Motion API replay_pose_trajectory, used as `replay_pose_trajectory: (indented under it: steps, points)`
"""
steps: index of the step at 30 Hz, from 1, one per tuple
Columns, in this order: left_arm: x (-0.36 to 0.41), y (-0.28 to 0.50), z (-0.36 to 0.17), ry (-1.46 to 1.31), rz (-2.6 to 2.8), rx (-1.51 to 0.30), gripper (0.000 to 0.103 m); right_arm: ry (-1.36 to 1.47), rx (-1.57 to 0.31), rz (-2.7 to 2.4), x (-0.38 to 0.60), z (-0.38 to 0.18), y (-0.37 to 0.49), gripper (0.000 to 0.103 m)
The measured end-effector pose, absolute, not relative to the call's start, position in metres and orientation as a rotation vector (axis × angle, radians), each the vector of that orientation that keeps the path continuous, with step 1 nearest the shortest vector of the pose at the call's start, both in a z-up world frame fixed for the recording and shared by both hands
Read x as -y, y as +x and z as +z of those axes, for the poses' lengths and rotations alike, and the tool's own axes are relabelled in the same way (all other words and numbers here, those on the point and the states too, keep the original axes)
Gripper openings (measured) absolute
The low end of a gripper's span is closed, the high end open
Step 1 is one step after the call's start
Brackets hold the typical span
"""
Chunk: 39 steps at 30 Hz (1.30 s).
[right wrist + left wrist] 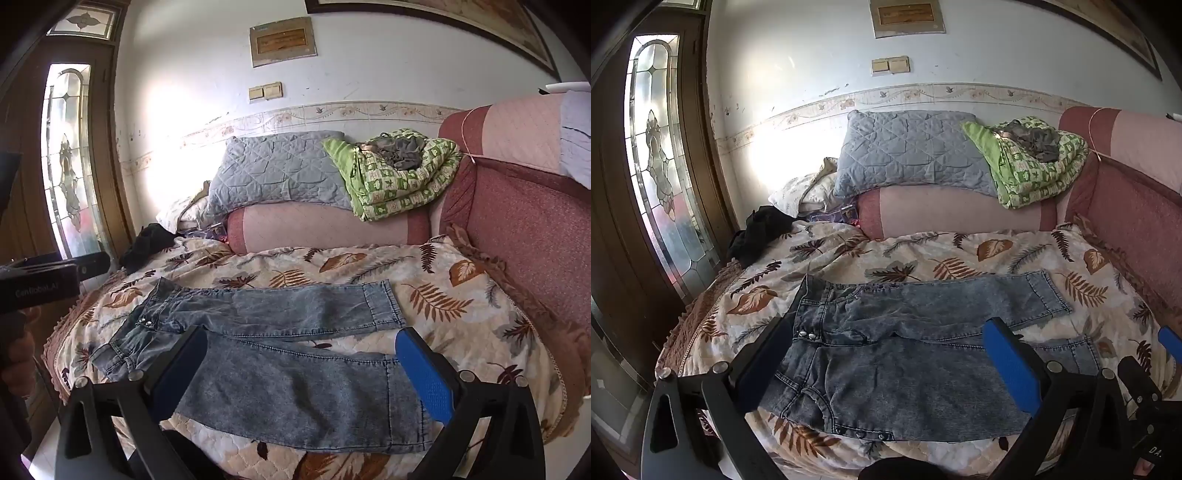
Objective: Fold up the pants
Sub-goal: 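Move both tools down toward the flat blue jeans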
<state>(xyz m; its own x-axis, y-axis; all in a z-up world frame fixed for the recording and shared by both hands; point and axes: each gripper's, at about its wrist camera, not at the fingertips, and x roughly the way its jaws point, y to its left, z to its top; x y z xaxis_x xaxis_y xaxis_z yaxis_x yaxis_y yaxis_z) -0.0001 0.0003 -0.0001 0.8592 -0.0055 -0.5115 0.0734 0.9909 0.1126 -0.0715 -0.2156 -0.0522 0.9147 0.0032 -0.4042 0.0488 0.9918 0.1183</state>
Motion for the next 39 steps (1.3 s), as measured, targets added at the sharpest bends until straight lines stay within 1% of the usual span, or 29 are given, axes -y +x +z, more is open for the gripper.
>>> replay_pose_trajectory:
  steps: [8, 9, 10, 39]
  points:
    - [-0.007, 0.003, 0.002, 0.086, -0.044, -0.558, 0.103, 0.155, -0.413, -0.058, 0.227, -0.050, -0.071, 0.103]
    - [-0.005, 0.008, 0.002, 0.125, -0.021, -0.560, 0.103, 0.160, -0.418, -0.062, 0.228, -0.050, -0.071, 0.103]
    - [-0.005, 0.005, -0.004, 0.127, -0.020, -0.551, 0.103, 0.161, -0.422, -0.065, 0.230, -0.050, -0.070, 0.103]
    - [-0.016, 0.025, -0.028, 0.133, -0.006, -0.610, 0.103, 0.160, -0.465, -0.087, 0.228, -0.066, -0.054, 0.103]
